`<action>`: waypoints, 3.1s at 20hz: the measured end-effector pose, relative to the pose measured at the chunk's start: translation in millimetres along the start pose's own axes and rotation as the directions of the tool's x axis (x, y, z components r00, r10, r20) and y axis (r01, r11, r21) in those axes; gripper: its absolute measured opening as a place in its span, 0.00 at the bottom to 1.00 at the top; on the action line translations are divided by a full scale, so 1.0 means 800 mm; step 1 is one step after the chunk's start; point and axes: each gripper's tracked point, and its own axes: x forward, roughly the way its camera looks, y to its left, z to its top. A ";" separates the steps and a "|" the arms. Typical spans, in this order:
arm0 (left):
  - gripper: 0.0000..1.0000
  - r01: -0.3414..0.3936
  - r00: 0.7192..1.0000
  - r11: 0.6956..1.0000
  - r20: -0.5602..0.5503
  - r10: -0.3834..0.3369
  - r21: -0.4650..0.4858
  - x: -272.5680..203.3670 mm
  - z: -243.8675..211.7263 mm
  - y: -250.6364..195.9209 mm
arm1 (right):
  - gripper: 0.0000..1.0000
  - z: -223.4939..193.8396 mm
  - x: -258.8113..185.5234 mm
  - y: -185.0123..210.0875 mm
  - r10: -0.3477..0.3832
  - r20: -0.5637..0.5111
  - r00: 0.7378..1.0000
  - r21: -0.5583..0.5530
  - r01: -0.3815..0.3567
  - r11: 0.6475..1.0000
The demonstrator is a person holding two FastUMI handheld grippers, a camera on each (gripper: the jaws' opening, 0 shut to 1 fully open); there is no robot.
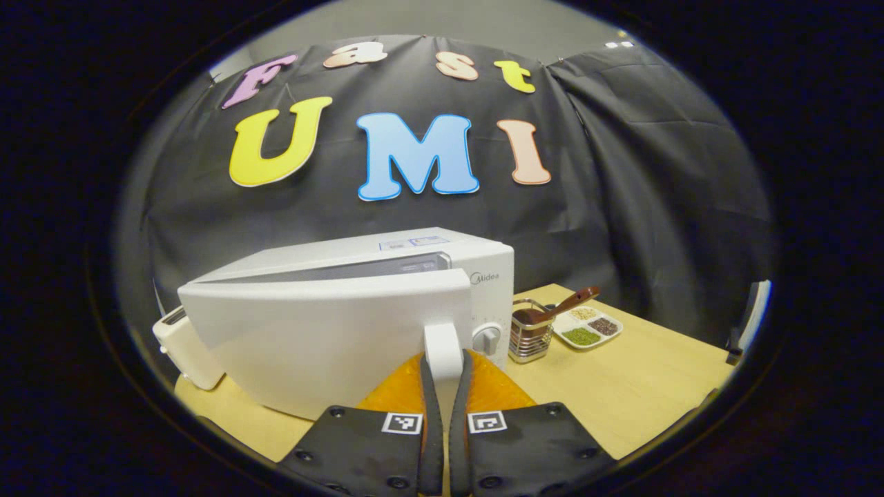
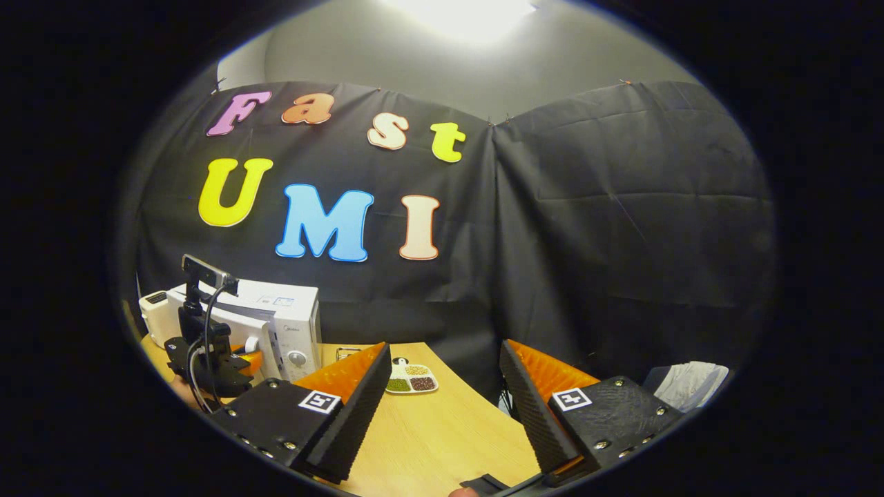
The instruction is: Open the microwave oven with the left hand, put the food in, and close the microwave oven.
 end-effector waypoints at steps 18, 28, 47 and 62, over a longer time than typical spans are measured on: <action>0.10 -0.240 0.969 0.971 -0.053 0.241 0.016 -0.198 -0.049 0.060 | 0.95 -0.008 -0.023 0.039 0.410 0.063 0.910 0.090 -0.414 0.906; 0.10 -0.275 0.959 0.961 -0.064 0.275 0.004 -0.279 -0.073 0.120 | 0.95 0.006 -0.048 0.111 0.505 0.074 0.860 0.066 -0.510 0.858; 0.12 -0.168 0.984 0.986 -0.071 0.166 -0.017 -0.377 -0.109 0.268 | 0.95 0.016 -0.128 0.261 0.485 0.048 0.873 0.053 -0.488 0.871; 0.96 -0.406 0.907 0.897 0.046 0.420 -0.177 -0.498 -0.042 0.301 | 0.96 -0.087 -0.087 0.238 0.617 -0.305 0.726 0.237 -0.569 0.787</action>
